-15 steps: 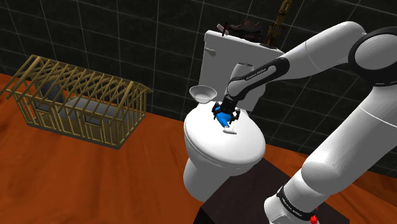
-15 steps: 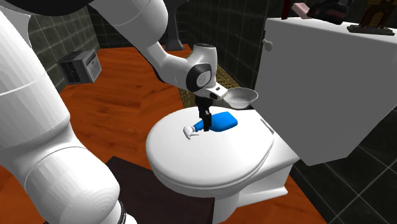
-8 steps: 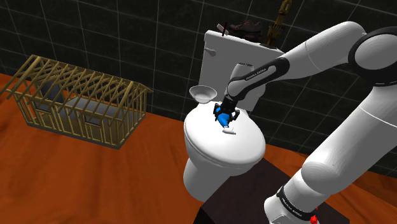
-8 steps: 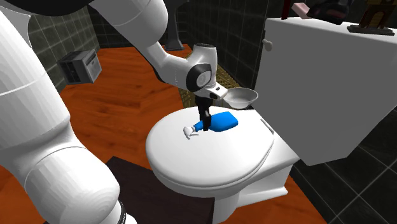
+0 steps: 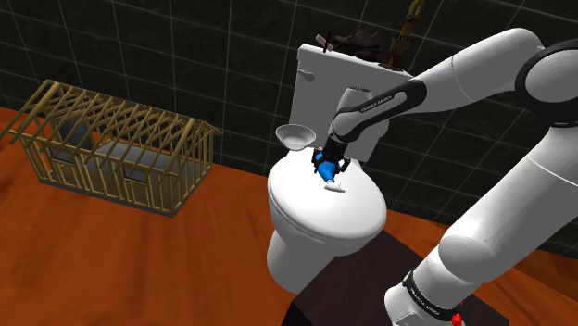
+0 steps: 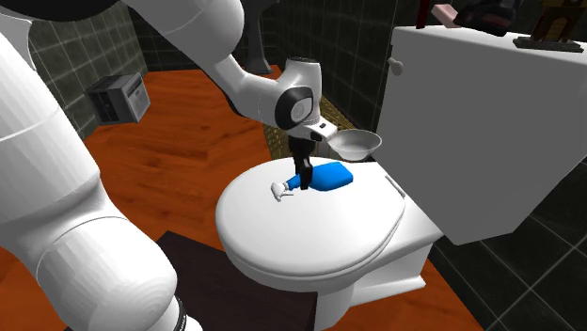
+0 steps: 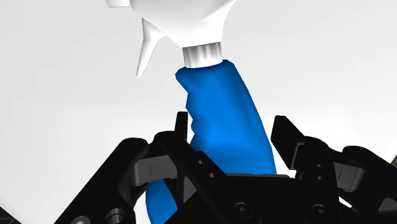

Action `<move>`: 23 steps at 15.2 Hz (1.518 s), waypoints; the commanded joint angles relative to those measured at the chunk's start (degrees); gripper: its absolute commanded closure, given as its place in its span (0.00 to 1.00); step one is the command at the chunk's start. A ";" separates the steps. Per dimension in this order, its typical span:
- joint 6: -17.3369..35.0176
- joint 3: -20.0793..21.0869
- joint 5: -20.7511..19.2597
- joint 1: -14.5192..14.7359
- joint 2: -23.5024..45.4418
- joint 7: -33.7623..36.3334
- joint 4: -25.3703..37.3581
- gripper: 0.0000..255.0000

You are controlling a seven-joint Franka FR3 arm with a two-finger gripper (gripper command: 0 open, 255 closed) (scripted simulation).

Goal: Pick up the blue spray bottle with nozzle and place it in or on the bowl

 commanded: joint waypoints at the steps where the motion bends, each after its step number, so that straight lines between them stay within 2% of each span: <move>1: -1.79 0.02 -0.10 0.01 -1.22 0.12 0.57 1.00; 21: -18.11 0.13 -0.57 -0.06 -9.94 0.59 8.17 1.00; 23: -18.47 0.04 -0.51 -0.09 -7.76 0.43 10.71 1.00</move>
